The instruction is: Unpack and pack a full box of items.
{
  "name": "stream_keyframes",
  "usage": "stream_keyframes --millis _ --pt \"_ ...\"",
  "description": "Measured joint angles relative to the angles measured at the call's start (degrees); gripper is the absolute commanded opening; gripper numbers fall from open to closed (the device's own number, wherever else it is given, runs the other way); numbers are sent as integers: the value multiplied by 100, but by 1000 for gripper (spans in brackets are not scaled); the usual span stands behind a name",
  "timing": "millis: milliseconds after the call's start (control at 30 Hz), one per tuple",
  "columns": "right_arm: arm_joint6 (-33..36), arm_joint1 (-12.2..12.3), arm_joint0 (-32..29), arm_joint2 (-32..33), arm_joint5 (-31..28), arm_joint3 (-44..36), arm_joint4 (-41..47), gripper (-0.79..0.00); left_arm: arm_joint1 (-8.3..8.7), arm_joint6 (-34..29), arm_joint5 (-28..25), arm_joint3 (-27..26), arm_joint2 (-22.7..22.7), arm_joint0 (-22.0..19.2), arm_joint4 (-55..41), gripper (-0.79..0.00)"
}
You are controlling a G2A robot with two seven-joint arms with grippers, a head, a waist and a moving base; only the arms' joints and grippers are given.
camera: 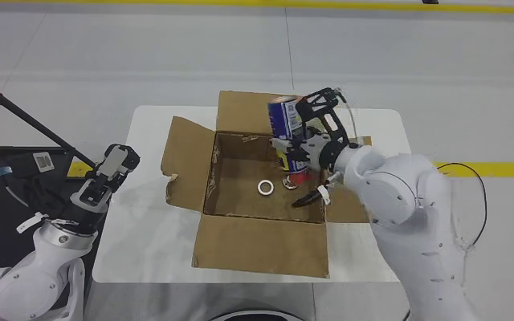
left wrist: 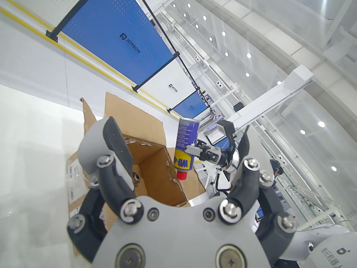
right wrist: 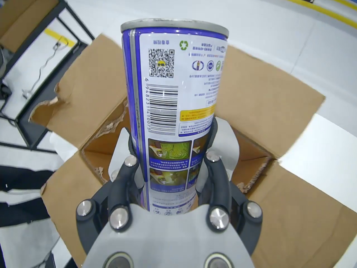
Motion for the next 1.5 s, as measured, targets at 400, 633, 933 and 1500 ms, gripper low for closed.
stream_keyframes --millis 400,633,933,1500 --pt "717 330 -160 2351 225 551 -761 -785 0 0 0 0 0 0 0 0" --pt "1480 512 -158 3000 -346 2052 -806 -785 0 0 0 0 0 0 0 0" --pt "1852 628 -158 2819 -1158 3552 -613 -785 0 0 0 0 0 0 0 0" --pt "1749 722 -20 2269 -1219 4439 -556 -622 0 0 0 0 0 0 0 0"
